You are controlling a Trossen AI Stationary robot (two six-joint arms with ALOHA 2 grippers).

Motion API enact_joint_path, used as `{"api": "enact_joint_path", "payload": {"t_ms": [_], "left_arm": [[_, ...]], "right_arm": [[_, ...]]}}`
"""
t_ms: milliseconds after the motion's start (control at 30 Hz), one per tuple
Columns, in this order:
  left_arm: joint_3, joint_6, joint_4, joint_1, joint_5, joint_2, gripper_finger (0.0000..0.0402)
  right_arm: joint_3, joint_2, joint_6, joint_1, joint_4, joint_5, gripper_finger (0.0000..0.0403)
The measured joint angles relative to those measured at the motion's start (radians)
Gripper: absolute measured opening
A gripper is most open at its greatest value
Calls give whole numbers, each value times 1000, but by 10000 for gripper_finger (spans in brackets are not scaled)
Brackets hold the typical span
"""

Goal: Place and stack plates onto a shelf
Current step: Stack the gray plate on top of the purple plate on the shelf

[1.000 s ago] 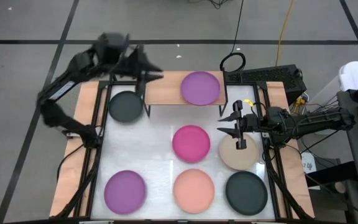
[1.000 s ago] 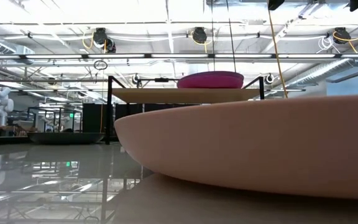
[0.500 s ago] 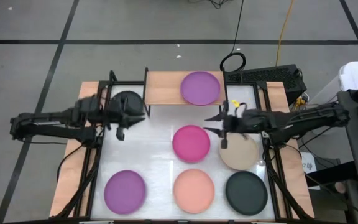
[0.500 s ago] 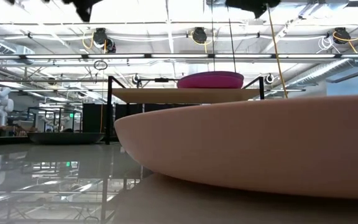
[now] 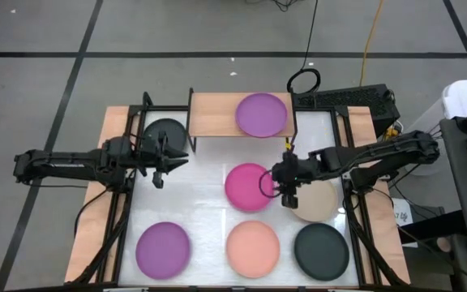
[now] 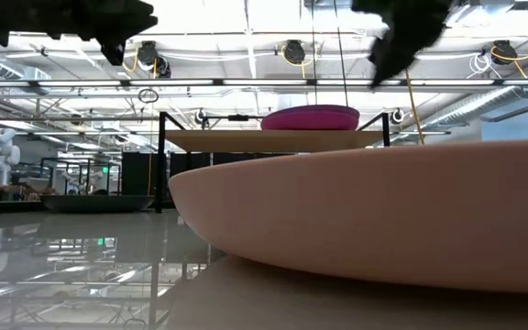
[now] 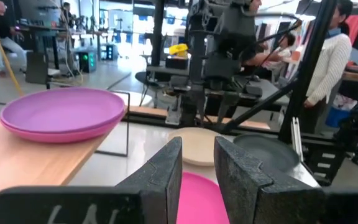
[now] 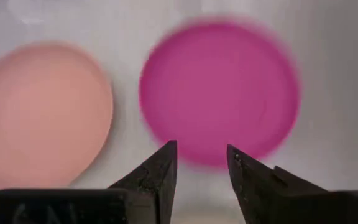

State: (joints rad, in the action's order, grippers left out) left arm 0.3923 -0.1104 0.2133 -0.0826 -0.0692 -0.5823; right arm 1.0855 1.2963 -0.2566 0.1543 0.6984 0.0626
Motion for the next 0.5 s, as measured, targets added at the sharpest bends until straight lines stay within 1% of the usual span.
{"api": "enact_joint_path", "payload": {"t_ms": [133, 200, 267, 400, 500], "left_arm": [[0, 8, 2, 0, 0, 1, 97], [0, 11, 0, 0, 0, 0, 97], [0, 11, 0, 0, 0, 0, 97], [0, 0, -5, 0, 0, 0, 97], [0, -4, -11, 0, 0, 0, 97]], "right_arm": [[0, 23, -235, 30, 156, -16, 125], [-11, 31, -312, 54, 181, -16, 125], [-36, 33, -365, 81, 165, -16, 125], [-103, 33, -478, 117, 42, -14, 125], [-149, 53, -545, 134, 20, -8, 125]]}}
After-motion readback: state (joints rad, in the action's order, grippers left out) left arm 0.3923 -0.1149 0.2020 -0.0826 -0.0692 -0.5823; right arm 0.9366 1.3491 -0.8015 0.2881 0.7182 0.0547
